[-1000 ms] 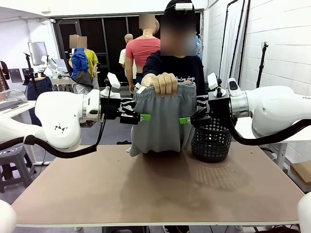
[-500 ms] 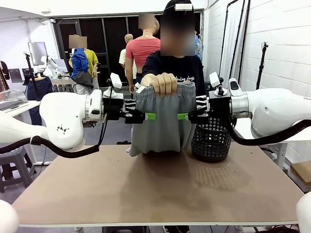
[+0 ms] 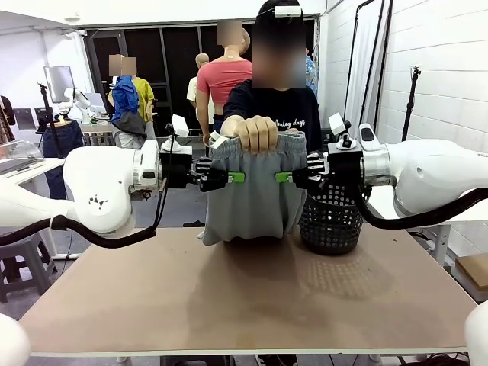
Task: Fold the training pants.
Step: Grab both ends of the Training pants handed by a person, then release the ends of the Training pants and then grab the overlapped ends.
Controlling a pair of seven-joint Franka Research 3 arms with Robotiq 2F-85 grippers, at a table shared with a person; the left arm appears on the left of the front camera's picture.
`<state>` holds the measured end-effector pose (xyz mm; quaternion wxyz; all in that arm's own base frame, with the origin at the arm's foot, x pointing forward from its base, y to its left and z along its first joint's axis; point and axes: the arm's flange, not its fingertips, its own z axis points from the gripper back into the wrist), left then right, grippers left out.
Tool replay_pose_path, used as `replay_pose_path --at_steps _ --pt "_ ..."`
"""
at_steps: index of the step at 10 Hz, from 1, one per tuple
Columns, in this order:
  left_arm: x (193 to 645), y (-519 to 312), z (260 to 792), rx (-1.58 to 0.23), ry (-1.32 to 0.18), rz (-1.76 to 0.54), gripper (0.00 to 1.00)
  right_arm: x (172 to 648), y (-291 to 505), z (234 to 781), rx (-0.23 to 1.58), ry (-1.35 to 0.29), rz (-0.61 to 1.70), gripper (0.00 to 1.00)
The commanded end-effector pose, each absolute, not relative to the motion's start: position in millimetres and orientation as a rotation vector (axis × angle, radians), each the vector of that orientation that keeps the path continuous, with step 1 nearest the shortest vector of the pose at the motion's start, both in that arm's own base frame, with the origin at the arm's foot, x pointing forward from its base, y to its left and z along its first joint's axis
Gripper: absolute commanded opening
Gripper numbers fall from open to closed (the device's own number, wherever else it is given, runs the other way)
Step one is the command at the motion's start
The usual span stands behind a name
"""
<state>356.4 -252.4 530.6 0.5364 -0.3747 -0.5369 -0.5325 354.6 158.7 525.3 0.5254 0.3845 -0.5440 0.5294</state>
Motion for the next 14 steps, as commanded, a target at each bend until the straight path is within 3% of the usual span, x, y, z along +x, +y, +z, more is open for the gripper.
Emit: replay_pose_path --at_steps 1,5,6,7,14 --pt "365 -260 531 -0.908 -1.251 -1.259 0.0 350 163 528 0.972 -1.285 1.268 0.0" --pt "369 -260 528 -0.892 -1.245 -1.273 0.0 356 168 529 0.961 -1.279 1.277 0.0" --pt "371 -260 527 -0.798 -1.232 -1.276 0.0 360 174 529 0.897 -1.258 1.275 0.0" --pt "363 -254 525 -0.897 -1.257 -1.263 0.0 352 161 524 0.96 -1.281 1.276 0.0" --pt "363 -254 525 -0.897 -1.257 -1.263 0.0 352 161 524 0.96 -1.281 1.276 0.0"
